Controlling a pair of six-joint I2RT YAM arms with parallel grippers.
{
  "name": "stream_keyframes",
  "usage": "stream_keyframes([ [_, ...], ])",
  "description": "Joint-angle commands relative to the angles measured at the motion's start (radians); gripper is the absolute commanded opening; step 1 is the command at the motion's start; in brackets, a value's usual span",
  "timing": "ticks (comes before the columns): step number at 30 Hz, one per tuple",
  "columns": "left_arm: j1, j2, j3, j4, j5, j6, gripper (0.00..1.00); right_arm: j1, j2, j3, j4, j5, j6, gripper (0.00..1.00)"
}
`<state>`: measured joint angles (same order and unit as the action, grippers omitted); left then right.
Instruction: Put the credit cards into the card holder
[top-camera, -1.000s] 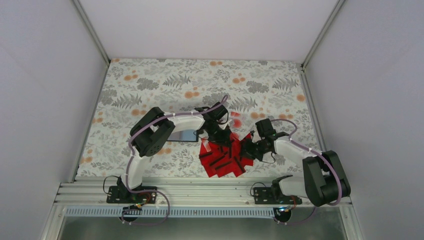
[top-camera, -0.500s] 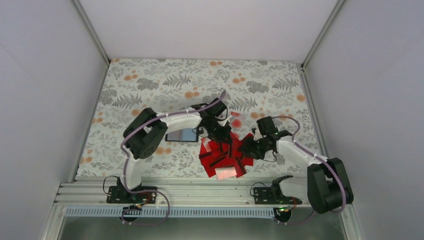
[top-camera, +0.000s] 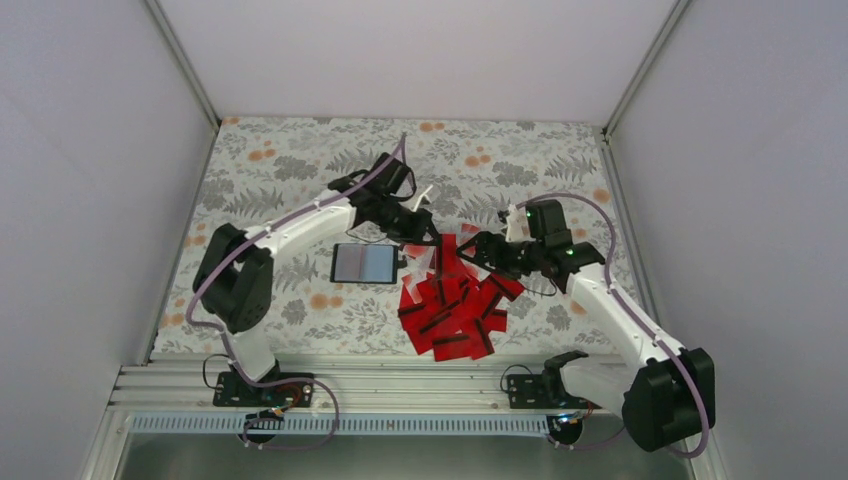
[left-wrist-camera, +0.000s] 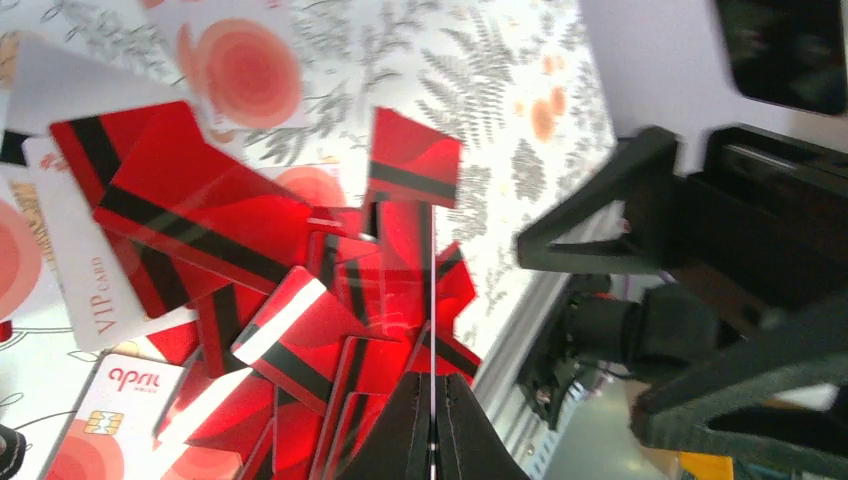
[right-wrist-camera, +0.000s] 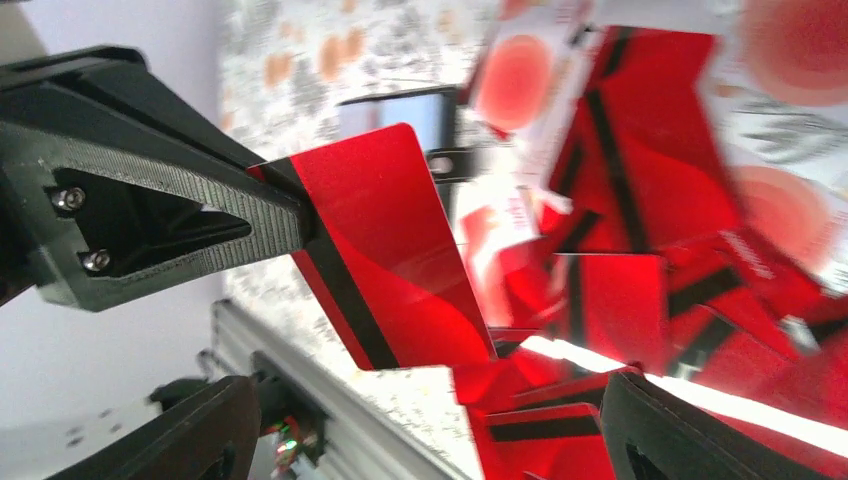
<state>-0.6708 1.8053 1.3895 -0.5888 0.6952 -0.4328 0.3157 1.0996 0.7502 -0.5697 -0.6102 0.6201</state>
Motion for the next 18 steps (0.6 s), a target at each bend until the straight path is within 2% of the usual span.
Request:
stream_keyframes([
  [1, 0.027, -0.093, 0.026, -0.036, 0.14, 0.11, 0.02, 0.004, 0.009, 0.044, 0.114, -0.231, -0.03, 0.87],
  [7, 0.085, -0.187, 0.029, -0.023, 0.274, 0.115, 0.02, 0.003, 0.022, 0.074, 0.251, -0.441, 0.008, 0.84],
  [10, 0.114, -0.225, 0.034, -0.001, 0.346, 0.103, 0.02, 0.004, 0.026, 0.106, 0.283, -0.5, 0.017, 0.74],
  [13, 0.128, -0.246, 0.051, 0.02, 0.407, 0.086, 0.02, 0.003, 0.035, 0.14, 0.318, -0.568, 0.034, 0.6],
  [18, 0.128, -0.258, 0.08, 0.059, 0.476, 0.058, 0.02, 0.003, 0.058, 0.213, 0.35, -0.655, 0.052, 0.47],
])
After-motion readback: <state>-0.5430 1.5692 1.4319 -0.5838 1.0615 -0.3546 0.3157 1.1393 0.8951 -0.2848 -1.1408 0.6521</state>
